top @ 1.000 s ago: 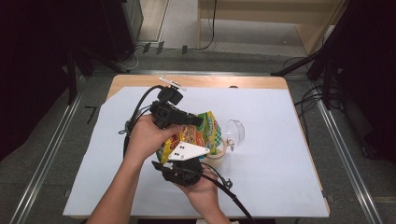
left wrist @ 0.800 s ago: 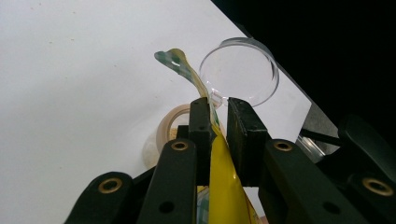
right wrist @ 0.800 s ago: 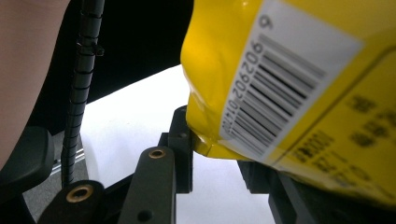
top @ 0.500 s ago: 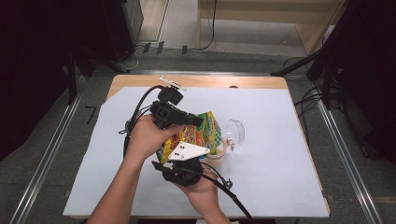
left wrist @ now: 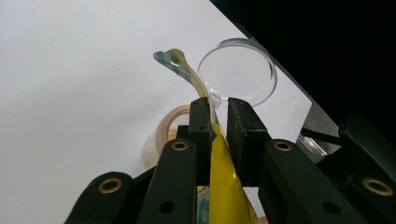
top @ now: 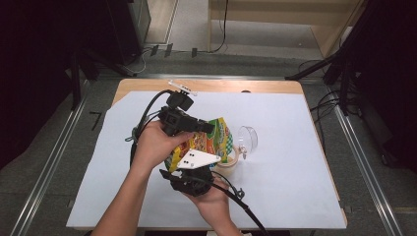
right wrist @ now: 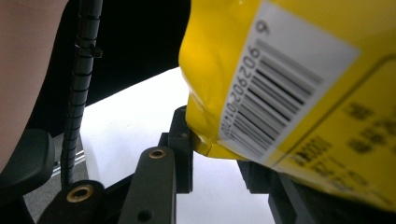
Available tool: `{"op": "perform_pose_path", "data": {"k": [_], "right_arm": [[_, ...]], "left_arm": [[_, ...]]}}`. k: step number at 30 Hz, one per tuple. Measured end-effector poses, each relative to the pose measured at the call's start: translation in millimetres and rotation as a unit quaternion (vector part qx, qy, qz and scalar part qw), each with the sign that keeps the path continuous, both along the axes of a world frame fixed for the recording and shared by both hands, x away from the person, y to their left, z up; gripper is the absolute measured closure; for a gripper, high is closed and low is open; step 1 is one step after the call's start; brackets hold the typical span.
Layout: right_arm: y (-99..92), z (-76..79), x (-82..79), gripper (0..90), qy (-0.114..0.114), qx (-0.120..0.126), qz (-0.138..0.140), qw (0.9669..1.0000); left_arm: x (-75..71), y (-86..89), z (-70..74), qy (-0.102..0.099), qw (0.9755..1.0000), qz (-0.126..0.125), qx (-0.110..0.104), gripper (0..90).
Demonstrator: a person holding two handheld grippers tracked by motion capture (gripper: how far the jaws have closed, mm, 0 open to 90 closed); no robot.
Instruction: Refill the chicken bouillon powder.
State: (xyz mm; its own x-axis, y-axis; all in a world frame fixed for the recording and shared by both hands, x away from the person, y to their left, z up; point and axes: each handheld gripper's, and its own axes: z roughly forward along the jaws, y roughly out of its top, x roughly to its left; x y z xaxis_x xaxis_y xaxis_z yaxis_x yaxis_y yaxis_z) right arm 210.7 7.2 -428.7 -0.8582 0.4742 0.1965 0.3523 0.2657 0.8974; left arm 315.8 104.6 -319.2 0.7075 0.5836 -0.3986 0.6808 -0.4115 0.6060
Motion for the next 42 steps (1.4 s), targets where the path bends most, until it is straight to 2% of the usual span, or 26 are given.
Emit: {"op": "perform_pose_path", "data": {"k": [15, 22, 42], "right_arm": [[0.0, -0.1, -0.4, 70.9, 0.006, 0.004, -0.004, 1.0], [-1.8, -0.6, 0.4, 70.8, 0.007, 0.003, -0.005, 1.0], [-4.6, -1.9, 1.1, 70.8, 0.008, 0.003, -0.017, 0.9998]], "left_arm": [[2.0, -1.5, -0.7, 0.004, 1.0, -0.003, 0.005, 80.3], [5.1, -2.4, -2.6, 0.009, 0.9999, -0.006, 0.0, 80.2], [9.6, -7.9, -4.7, 0.015, 0.9998, -0.012, 0.001, 80.3]]}}
